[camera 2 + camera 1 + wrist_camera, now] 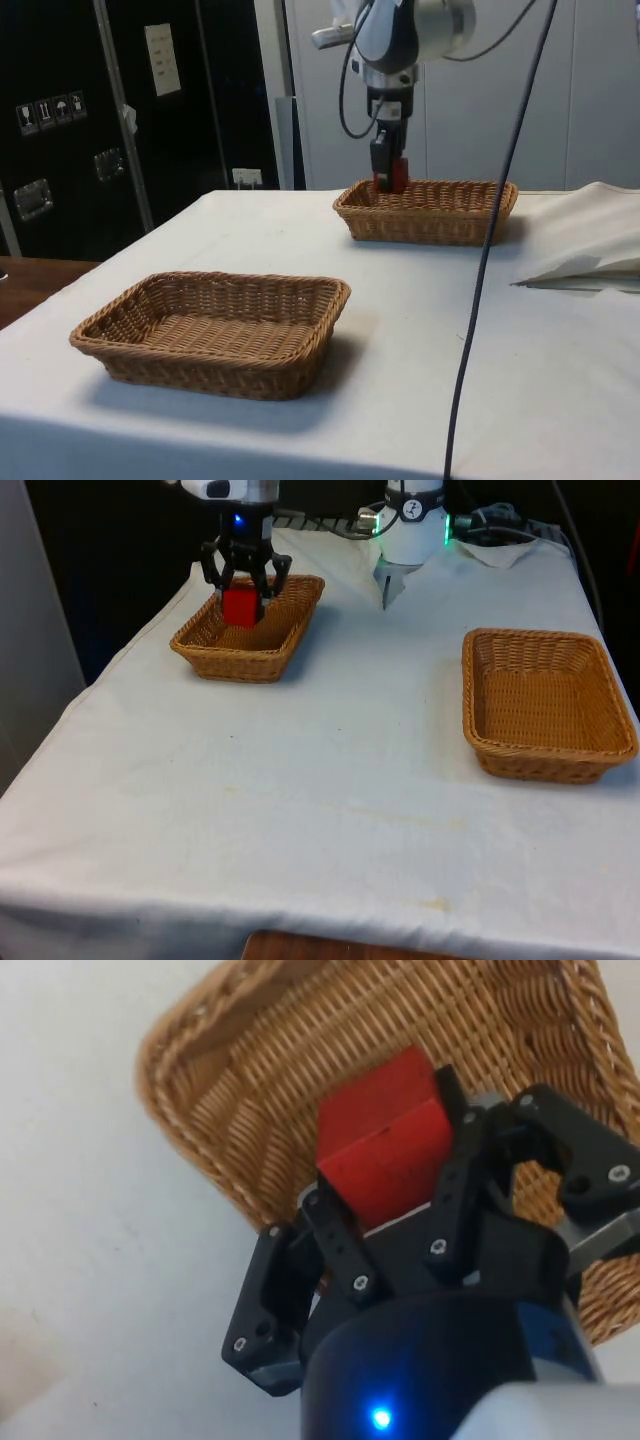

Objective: Pick up the red cube and place it into the right basket.

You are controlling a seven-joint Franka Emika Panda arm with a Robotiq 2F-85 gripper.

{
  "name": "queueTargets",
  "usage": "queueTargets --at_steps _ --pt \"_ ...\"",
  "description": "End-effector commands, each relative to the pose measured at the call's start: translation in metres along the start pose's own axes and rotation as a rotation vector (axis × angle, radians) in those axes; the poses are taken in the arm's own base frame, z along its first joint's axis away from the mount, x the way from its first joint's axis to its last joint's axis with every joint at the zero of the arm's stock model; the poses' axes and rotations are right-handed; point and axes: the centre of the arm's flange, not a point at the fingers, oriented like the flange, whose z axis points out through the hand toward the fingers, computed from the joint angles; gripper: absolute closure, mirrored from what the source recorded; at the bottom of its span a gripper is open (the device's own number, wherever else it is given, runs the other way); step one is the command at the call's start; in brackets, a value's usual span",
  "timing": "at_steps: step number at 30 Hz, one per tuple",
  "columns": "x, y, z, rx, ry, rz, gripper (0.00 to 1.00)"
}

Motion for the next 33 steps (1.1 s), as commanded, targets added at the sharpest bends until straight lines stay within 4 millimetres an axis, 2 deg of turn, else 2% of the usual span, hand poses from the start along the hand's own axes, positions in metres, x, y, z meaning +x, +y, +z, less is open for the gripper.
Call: queueTargets --at_steps 1,11,20,21,23,24,25,26,27,29,30,33 --pt "-0.005 0.000 -0.002 0.009 0.021 0.001 0.99" --pt "-0.031 -0.003 0.013 0.012 0.027 0.015 0.99" --pt "-0.034 -0.002 0.019 0.004 0.005 0.018 0.97" --pt "-0.035 -0.002 0.020 0.003 0.003 0.018 0.91" --pt "-0.035 -0.001 0.022 -0.001 -0.007 0.018 0.74" --pt "-0.034 -0.002 0.020 0.003 0.003 0.017 0.74" --pt "-0.034 -0.002 0.020 0.003 0.003 0.017 0.64" --pt "-0.035 -0.001 0.020 0.002 0.001 0.018 0.55" --pt "-0.035 -0.001 0.020 0.002 0.001 0.017 0.36" --pt "-0.035 -0.001 0.020 0.001 0.000 0.019 0.16" --pt "-0.035 -0.001 0.020 0.001 0.000 0.018 0.03" --pt "-0.035 -0.001 0.020 0.001 0.000 0.018 0.00"
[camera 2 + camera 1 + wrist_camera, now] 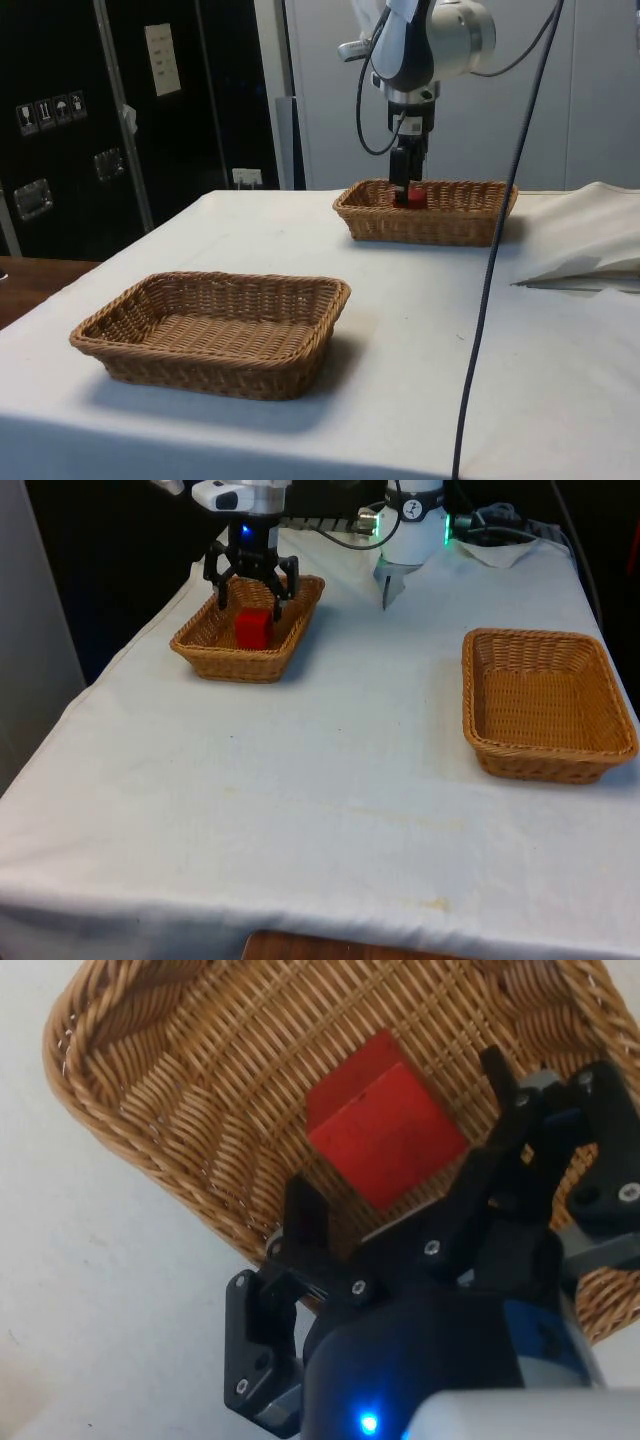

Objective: Pick up the red cube and place it into the right basket.

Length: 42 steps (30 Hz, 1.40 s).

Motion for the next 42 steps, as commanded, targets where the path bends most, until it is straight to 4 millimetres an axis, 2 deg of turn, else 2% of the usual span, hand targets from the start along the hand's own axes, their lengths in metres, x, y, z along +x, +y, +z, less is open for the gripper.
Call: queueTargets --at_steps 1,8,14,17,19,25,41,42 --pt "0.000 0.000 0.000 0.000 0.000 0.000 0.00" --pt "0.006 0.001 -0.005 0.000 0.013 -0.001 0.00" --pt "0.027 0.005 -0.024 0.031 0.018 -0.018 0.00" --pt "0.030 0.004 -0.027 0.041 0.029 -0.017 0.00" --pt "0.039 -0.001 -0.034 0.048 0.024 -0.031 0.00" --pt "0.046 -0.014 -0.046 0.073 0.044 -0.051 0.00" --pt "0.061 -0.059 -0.058 0.095 0.067 -0.107 0.00" --pt "0.061 -0.057 -0.060 0.106 0.073 -0.104 0.00"
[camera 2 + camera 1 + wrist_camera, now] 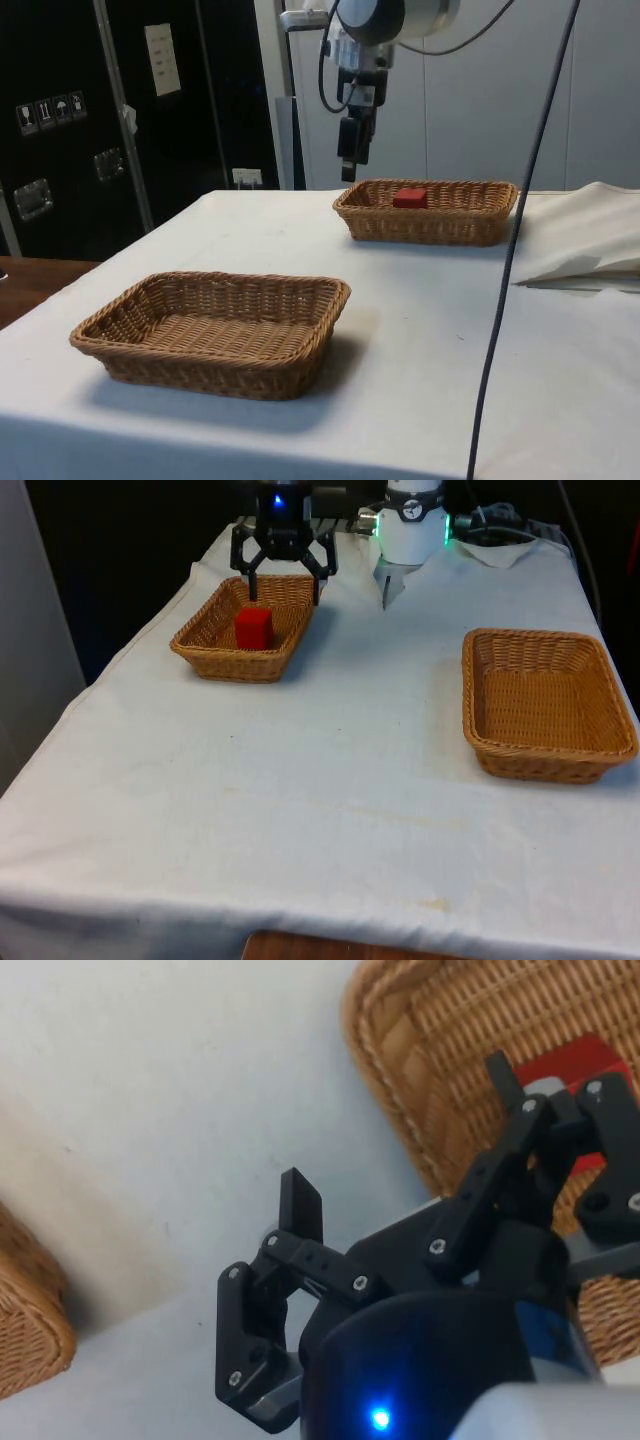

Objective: Pick up the red cube and place it into the right basket.

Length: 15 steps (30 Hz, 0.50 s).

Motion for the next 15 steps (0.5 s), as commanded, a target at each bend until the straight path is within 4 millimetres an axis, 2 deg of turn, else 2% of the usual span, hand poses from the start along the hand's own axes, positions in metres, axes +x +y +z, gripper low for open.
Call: queueTargets --at_steps 1,15 --pt "0.000 -0.002 0.001 -0.011 -0.005 -0.002 0.00" --pt "0.015 -0.039 -0.004 0.017 0.016 -0.056 0.00"
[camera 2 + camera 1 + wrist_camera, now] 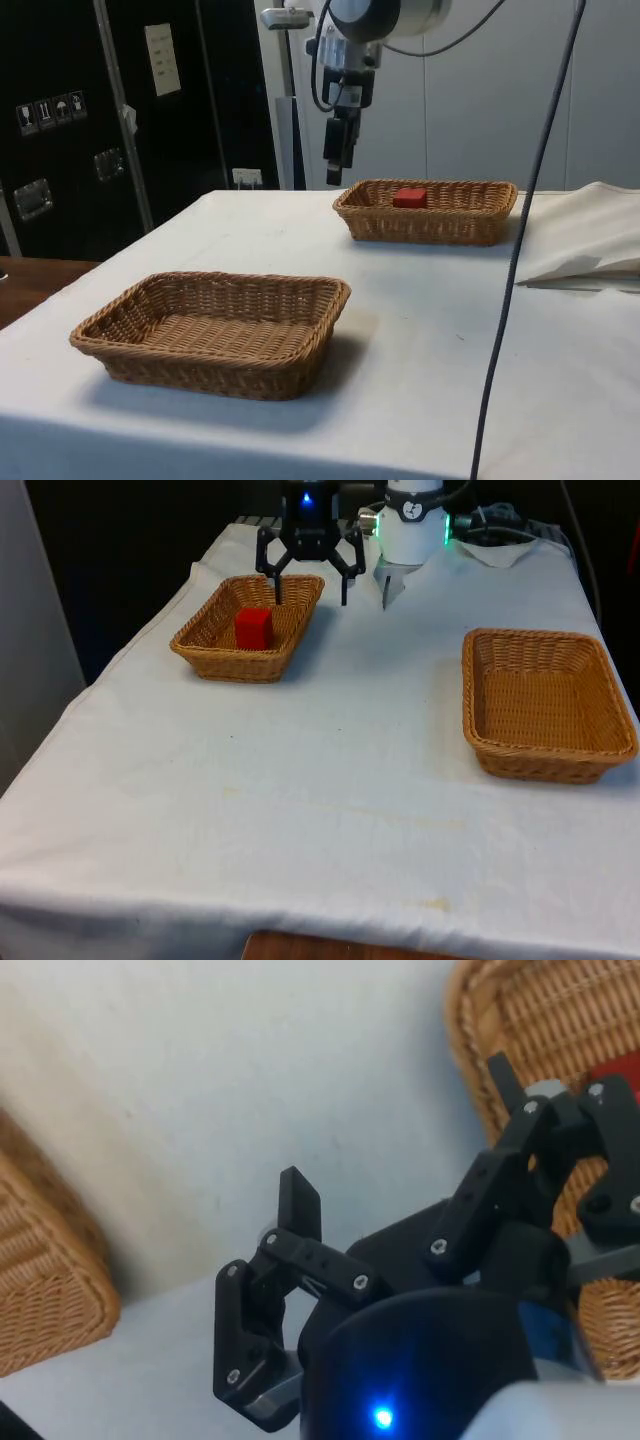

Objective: Pick up the red cube and place it into the right basket.

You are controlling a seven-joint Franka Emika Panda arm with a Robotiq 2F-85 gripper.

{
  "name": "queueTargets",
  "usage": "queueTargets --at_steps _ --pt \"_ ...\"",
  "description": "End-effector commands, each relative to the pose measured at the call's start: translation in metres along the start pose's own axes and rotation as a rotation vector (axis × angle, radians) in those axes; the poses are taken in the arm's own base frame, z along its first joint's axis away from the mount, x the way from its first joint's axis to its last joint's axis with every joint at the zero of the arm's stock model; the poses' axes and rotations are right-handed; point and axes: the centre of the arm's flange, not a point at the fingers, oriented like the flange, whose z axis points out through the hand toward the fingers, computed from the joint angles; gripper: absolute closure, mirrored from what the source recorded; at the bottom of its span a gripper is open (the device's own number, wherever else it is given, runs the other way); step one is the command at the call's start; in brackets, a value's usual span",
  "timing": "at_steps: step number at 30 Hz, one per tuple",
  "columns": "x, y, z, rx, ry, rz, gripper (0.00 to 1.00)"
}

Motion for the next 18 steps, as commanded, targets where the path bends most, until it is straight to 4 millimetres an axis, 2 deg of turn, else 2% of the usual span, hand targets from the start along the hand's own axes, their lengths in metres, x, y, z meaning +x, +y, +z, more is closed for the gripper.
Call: queueTargets --at_steps 1,9,18 --pt "0.001 -0.002 0.000 0.001 0.002 -0.003 0.00" --pt "0.008 -0.024 0.003 -0.002 0.002 -0.031 0.00" --pt "0.009 -0.027 0.001 0.016 0.005 -0.035 0.00"
